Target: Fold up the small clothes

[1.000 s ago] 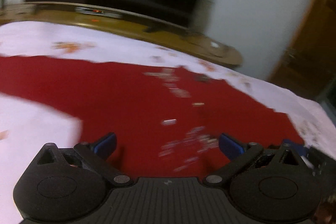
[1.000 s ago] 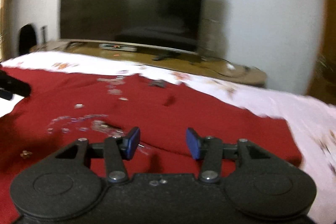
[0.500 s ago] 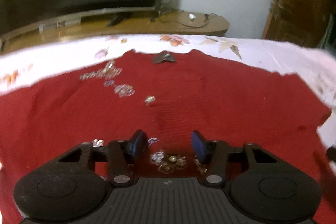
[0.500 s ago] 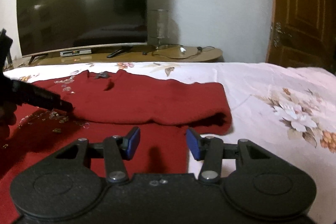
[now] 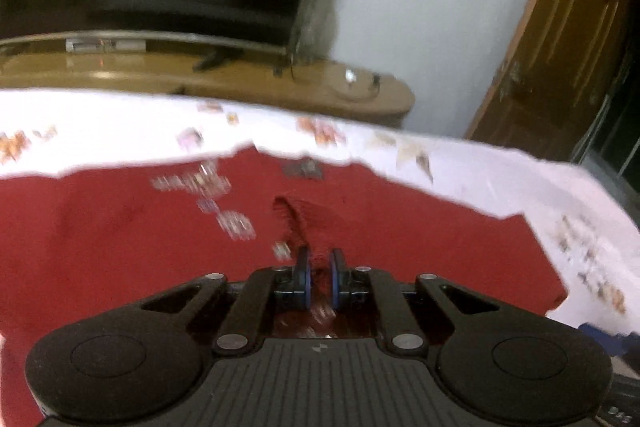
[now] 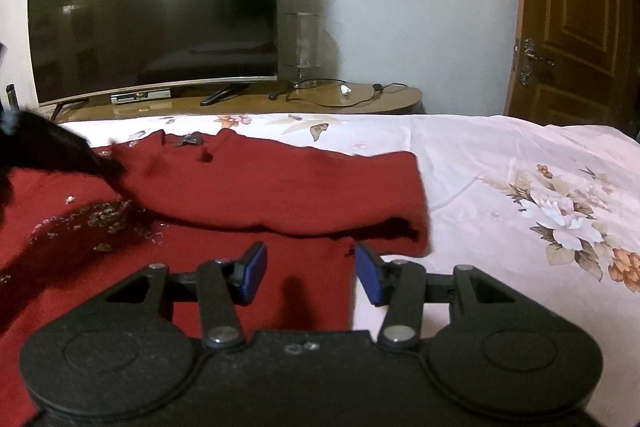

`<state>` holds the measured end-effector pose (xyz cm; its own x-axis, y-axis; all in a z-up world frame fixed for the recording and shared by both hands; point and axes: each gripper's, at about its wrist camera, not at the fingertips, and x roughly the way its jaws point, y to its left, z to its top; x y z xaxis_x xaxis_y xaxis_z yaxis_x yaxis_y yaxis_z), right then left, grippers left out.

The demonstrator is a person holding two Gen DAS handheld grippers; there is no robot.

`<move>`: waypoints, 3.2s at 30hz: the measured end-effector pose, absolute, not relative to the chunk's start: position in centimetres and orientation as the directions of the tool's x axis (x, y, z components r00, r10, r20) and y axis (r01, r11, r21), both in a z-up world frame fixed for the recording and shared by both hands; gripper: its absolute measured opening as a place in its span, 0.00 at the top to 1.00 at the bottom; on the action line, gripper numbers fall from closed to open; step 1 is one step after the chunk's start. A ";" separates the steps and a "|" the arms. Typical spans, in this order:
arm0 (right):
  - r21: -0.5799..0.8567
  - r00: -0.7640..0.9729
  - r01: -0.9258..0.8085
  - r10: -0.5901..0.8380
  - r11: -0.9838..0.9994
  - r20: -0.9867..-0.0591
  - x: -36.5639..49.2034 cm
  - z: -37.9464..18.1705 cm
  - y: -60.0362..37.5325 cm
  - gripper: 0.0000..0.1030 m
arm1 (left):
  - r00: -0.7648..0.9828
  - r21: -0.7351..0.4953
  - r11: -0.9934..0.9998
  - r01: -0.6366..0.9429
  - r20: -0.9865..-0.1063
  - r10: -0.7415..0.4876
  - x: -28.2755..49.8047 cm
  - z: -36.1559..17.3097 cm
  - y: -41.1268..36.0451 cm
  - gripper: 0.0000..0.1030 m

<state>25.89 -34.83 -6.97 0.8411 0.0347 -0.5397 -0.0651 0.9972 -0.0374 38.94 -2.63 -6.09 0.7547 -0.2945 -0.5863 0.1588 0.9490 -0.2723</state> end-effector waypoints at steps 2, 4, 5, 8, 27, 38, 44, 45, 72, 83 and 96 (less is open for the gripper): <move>-0.034 0.841 -0.055 0.028 0.998 -0.540 26.0 -7.0 -35.0 0.53 | 0.764 -0.277 0.948 0.156 -0.575 -0.294 38.9 -5.3 -1.1 0.92; -0.027 0.837 -0.045 0.023 0.999 -0.547 26.2 -7.3 -35.2 0.53 | 0.768 -0.268 0.953 0.139 -0.578 -0.275 38.8 -5.0 0.5 0.92; -0.025 0.833 -0.038 0.018 0.999 -0.552 26.3 -7.4 -35.3 0.53 | 0.768 -0.264 0.956 0.126 -0.584 -0.263 38.8 -5.1 1.4 0.92; -0.010 0.825 -0.025 0.015 1.000 -0.565 26.6 -7.8 -35.8 0.53 | 0.758 -0.255 0.963 0.088 -0.610 -0.231 38.9 -6.0 3.7 0.92; 0.072 0.852 0.016 0.024 0.997 -0.523 30.4 -6.8 -38.0 0.53 | 0.737 -0.215 0.976 -0.011 -0.662 -0.138 37.2 -9.7 7.4 0.92; 0.102 0.801 0.012 0.052 0.995 -0.597 34.2 -9.0 -39.6 0.53 | 0.721 -0.174 0.985 0.010 -0.681 -0.128 37.5 -11.0 7.2 0.91; 0.237 0.823 0.054 0.091 0.970 -0.561 40.2 -7.7 -41.4 0.53 | 0.743 -0.167 0.986 -0.006 -0.660 -0.108 37.2 -10.7 6.9 0.91; 0.254 0.820 0.067 0.093 0.965 -0.566 41.1 -8.0 -41.6 0.53 | 0.745 -0.167 0.986 -0.007 -0.659 -0.106 37.1 -10.7 6.8 0.91; 0.173 0.835 -0.020 0.111 0.985 -0.539 39.2 -8.3 -39.7 0.72 | 0.877 -0.161 0.980 -0.114 -0.479 0.023 34.7 -7.5 6.5 0.34; 0.075 0.784 -0.091 0.118 0.993 -0.609 38.8 -10.0 -35.3 0.71 | 0.779 -0.052 0.999 -0.004 -0.626 -0.029 38.5 -10.8 2.3 0.33; 0.148 0.792 0.090 0.019 0.985 -0.610 30.1 -8.9 -44.1 0.62 | 0.733 -0.425 0.661 -0.618 -0.615 0.290 27.0 -11.0 32.4 0.33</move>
<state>30.14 -44.09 -8.94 0.7920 0.0189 -0.6103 0.0905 0.9848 0.1479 27.00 32.45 -11.03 0.7334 0.2903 -0.6147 -0.6182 0.6609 -0.4255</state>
